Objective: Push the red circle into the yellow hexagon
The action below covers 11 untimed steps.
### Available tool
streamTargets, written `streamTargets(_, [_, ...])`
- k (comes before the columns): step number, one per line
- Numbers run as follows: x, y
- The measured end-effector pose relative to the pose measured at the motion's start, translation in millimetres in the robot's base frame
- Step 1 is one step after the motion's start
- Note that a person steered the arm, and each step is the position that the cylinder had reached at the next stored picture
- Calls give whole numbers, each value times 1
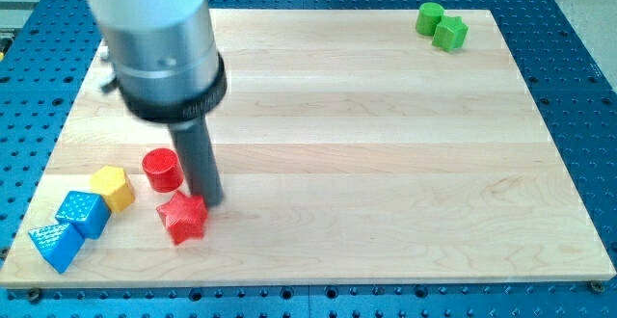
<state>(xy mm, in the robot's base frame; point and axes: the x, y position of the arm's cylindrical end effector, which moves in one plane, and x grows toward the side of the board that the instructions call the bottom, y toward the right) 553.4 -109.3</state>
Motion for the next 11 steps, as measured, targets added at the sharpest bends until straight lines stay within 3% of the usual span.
streamTargets(1, [5,-29])
streamTargets(2, [23,25])
streamTargets(4, [45,-61])
streamTargets(5, [49,-55])
streamTargets(7, [-53,69])
streamTargets(8, [-70,34])
streamTargets(9, [-56,-37])
streamTargets(10, [-38,-56])
streamTargets(11, [-78,-49])
